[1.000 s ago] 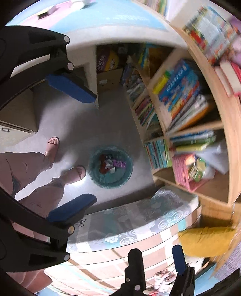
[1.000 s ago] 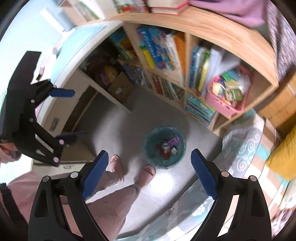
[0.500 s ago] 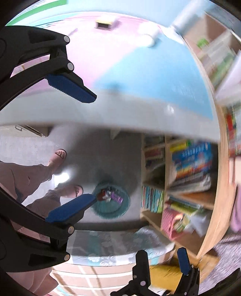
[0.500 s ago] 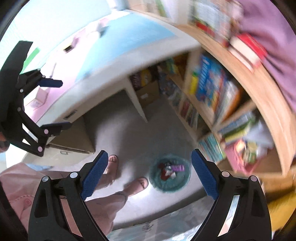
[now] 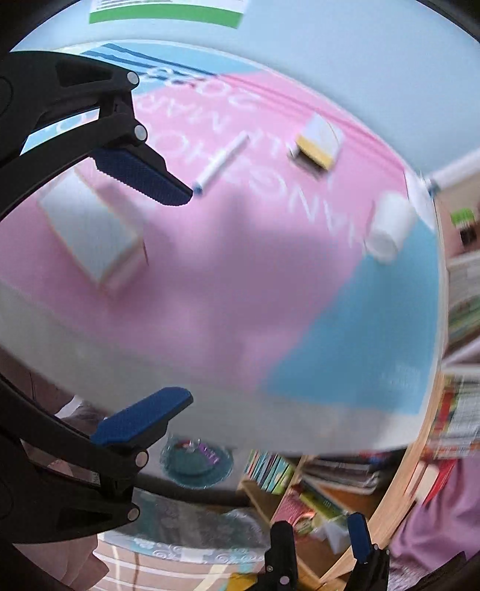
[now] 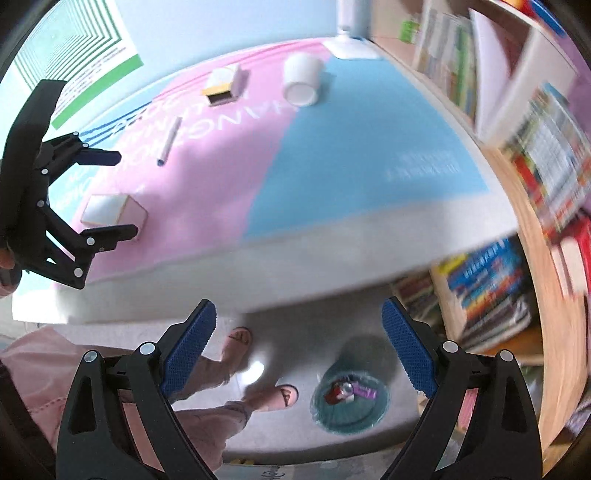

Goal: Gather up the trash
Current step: 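Move both open tools back over the mat, then grasp the white paper cup with the right tool while the left tool grasps the white-and-yellow box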

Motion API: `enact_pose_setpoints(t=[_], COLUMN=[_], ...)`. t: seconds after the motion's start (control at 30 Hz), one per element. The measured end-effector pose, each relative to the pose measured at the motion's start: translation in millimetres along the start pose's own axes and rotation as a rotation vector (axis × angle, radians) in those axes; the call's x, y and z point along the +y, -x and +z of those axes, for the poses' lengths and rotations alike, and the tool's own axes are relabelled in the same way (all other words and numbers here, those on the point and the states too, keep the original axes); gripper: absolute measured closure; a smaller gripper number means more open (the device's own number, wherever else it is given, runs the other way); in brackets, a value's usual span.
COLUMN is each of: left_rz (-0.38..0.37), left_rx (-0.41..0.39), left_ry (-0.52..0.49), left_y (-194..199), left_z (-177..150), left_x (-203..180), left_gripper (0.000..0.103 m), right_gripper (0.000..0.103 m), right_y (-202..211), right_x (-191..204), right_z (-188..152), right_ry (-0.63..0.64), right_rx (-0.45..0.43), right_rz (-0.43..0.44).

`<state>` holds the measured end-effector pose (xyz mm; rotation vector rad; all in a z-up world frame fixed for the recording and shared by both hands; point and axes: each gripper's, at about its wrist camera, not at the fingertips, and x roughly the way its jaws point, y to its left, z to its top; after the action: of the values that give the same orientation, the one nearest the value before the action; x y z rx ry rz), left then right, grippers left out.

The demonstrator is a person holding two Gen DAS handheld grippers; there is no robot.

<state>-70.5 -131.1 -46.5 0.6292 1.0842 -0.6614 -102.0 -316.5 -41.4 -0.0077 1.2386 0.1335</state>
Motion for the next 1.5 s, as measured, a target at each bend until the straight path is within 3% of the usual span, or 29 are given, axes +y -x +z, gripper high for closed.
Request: enact_pose_setpoints(t=[0.27, 0.57, 0.87, 1.17, 1.5], left_rz=[0.028, 0.028, 0.039, 0.077, 0.079], left_rx=[0.000, 0.004, 0.005, 0.068, 0.113], left_ry=[0.061, 0.129, 0.207, 0.344, 0.467], left_y=[-4.1, -12.4, -28.8, -68.4, -106.0], left_z=[-11.7, -6.2, 22.3, 69.5, 111.0], left_x=[65.4, 106.0, 129.4, 156.5, 183.7], left_gripper=[0.007, 0.007, 0.007, 0.007, 0.007], right_gripper=[0.012, 0.012, 0.012, 0.012, 0.012], right_y=[-23.7, -45.0, -63.9, -100.5, -142.7], right_x=[39.5, 60.0, 41.8, 9.9, -12.9], right_z=[66.2, 101.6, 150.5, 209.2, 267.8], right_ry=[0.060, 0.094, 0.145, 0.259, 0.296], right_rx=[-0.014, 0.022, 0.030, 0.066, 0.086], right_rz=[0.013, 0.012, 0.013, 0.071, 0.130])
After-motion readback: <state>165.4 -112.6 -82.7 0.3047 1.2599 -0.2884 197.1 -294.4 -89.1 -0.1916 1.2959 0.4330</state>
